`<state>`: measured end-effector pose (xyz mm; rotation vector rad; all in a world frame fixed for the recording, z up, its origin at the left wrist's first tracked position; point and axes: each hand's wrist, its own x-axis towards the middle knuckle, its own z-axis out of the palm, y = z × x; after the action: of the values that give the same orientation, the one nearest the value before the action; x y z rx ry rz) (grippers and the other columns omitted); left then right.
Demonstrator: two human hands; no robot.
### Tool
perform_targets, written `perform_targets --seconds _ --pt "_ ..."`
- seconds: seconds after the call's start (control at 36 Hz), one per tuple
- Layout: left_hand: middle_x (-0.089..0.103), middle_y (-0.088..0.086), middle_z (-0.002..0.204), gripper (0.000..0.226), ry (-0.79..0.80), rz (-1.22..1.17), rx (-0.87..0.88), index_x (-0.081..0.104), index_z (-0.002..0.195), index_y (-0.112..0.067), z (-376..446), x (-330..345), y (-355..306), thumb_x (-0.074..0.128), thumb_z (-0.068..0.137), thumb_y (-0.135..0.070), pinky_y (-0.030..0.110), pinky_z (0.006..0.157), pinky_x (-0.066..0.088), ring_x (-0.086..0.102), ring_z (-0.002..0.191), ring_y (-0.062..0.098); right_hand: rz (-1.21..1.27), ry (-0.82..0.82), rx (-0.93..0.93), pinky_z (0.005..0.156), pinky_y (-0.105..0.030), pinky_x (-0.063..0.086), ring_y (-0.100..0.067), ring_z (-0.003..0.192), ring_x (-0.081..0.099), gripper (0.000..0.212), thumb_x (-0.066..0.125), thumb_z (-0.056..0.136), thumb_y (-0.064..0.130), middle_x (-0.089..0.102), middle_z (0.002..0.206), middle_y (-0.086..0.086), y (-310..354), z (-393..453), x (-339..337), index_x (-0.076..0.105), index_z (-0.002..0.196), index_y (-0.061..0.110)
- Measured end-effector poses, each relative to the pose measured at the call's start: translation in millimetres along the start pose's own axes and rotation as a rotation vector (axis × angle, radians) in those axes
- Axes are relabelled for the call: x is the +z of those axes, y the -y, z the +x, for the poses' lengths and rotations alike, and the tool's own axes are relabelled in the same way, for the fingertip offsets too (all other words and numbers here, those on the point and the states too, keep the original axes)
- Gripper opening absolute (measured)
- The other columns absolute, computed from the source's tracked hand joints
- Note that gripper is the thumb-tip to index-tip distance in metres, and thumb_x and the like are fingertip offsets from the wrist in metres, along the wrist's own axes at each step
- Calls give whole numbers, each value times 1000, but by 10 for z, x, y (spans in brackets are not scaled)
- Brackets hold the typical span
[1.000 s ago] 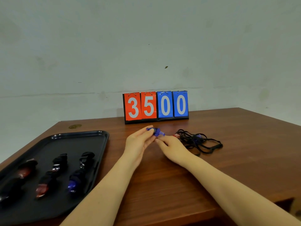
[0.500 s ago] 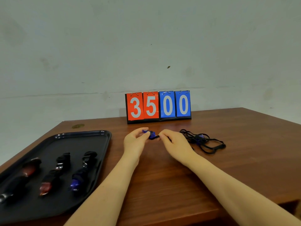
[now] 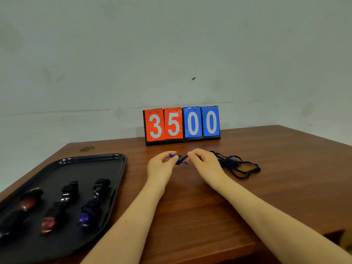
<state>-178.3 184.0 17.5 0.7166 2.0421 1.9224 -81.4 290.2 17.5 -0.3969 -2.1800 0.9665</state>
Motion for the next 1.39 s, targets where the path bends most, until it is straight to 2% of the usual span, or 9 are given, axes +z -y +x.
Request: perform_targets --seconds 0.28,0.39,0.47,0.61,0.86,1.06,1.17,1.28,1.39 --pt "68 -3 103 21 148 94 30 69 109 -23 -66 -34 -44 64 90 -14 27 89 54 64 96 10 -6 -22 13 72 -14 44 -4 78 58 17 52 97 27 64 79 6 -10 -9 -6 65 86 22" --pt "69 2 105 21 284 -157 -26 69 109 -18 -111 -63 -95 62 91 -8 21 77 56 68 95 13 141 -101 134 60 -19 44 -9 65 56 21 57 95 30 63 71 2 5 45 -62 68 88 14" --pt "70 7 106 20 354 -346 -64 70 104 -14 -149 -70 -159 60 91 -4 24 78 57 70 96 16 418 -21 331 42 -18 30 -7 45 36 26 57 95 30 48 56 3 16 63 -112 67 95 6" --pt "71 13 110 20 419 -591 -130 64 110 -4 -187 -45 -204 55 93 1 28 82 58 70 102 22 586 67 382 40 -19 24 -8 45 29 25 52 98 26 42 58 2 5 54 -104 65 101 4" --pt "72 9 102 22 129 -681 -161 67 107 -11 -137 -57 -192 63 87 -1 27 78 57 71 92 18 -90 103 -53 66 -13 39 8 63 53 28 45 101 29 55 63 13 -33 -39 18 66 84 21" --pt "70 -5 95 24 -1 -406 -38 68 110 -19 -81 -34 -112 66 88 -8 21 74 55 68 89 8 -347 293 -219 89 -23 46 -7 100 59 26 45 101 25 67 111 6 -72 -61 99 64 118 21" --pt "70 -5 112 25 -36 -115 80 69 114 -24 -50 -32 -53 66 90 -18 28 93 50 63 104 9 -373 336 -220 85 -25 47 -9 94 60 26 43 101 26 67 107 3 -40 -77 93 62 117 19" --pt "64 -5 120 28 -34 223 208 66 120 -22 -19 -64 -28 61 93 -19 22 90 40 53 106 5 -325 329 -209 68 -12 38 2 78 53 22 40 102 26 58 85 15 -4 -85 64 61 107 24" --pt "64 -2 123 28 -7 395 253 65 121 -20 4 -88 -13 58 94 -19 21 90 40 55 110 9 -257 204 -189 67 -16 39 -2 76 54 22 40 102 27 60 80 9 5 -70 21 60 91 26"
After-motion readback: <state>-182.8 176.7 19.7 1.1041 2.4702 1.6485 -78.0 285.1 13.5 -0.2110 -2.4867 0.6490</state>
